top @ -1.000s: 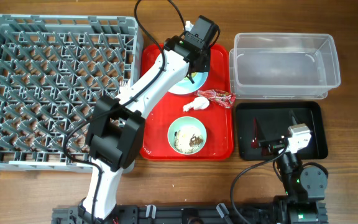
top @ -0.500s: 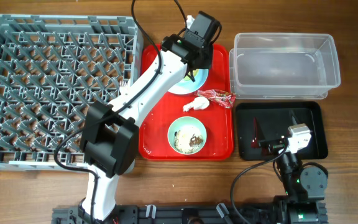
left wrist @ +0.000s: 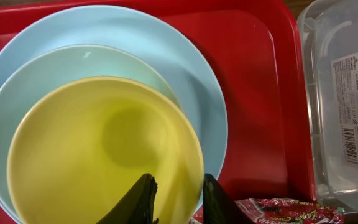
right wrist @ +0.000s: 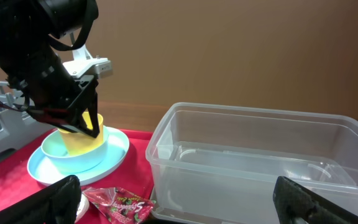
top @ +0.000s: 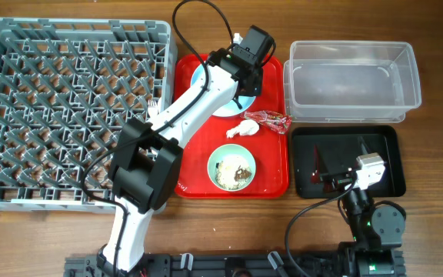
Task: Sort waste into correct bins and load items into the dishwasher rack
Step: 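Carry the yellow cup to the rack and set it down upside down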
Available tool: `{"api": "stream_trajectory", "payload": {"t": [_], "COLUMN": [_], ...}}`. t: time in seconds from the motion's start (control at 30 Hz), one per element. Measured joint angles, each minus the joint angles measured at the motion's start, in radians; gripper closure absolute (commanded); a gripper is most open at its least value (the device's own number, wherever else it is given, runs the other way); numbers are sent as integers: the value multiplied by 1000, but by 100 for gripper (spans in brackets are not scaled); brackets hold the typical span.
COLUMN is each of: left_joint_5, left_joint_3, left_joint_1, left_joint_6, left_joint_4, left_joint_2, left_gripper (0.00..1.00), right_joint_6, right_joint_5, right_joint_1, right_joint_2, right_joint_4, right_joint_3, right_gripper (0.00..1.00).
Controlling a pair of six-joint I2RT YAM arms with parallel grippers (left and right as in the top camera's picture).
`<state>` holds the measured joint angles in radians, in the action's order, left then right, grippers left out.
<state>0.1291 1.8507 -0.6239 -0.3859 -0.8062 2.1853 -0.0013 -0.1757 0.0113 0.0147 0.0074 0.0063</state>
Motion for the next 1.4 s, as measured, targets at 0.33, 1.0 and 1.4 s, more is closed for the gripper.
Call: {"api": "stream_trajectory", "payload": {"t": [0.33, 1.0, 1.4], "left_joint_5": [1, -1087, -1498], "left_joint_3": [-8, 4, 1], "left_joint_1": [-4, 832, 854], "left_joint_6": [9, 47, 169], "left_joint_4": [45, -84, -82], "left_joint_2": [0, -208, 65], "left_gripper": [96, 96, 96], "right_joint_6": [0, 0, 0], "right_joint_5": [0, 0, 0], "right_joint_1": [0, 0, 0], "right_joint_2": [0, 0, 0], "right_joint_4": [0, 0, 0], "right_joint_3": [0, 0, 0], "right_gripper": [0, 0, 0]}}
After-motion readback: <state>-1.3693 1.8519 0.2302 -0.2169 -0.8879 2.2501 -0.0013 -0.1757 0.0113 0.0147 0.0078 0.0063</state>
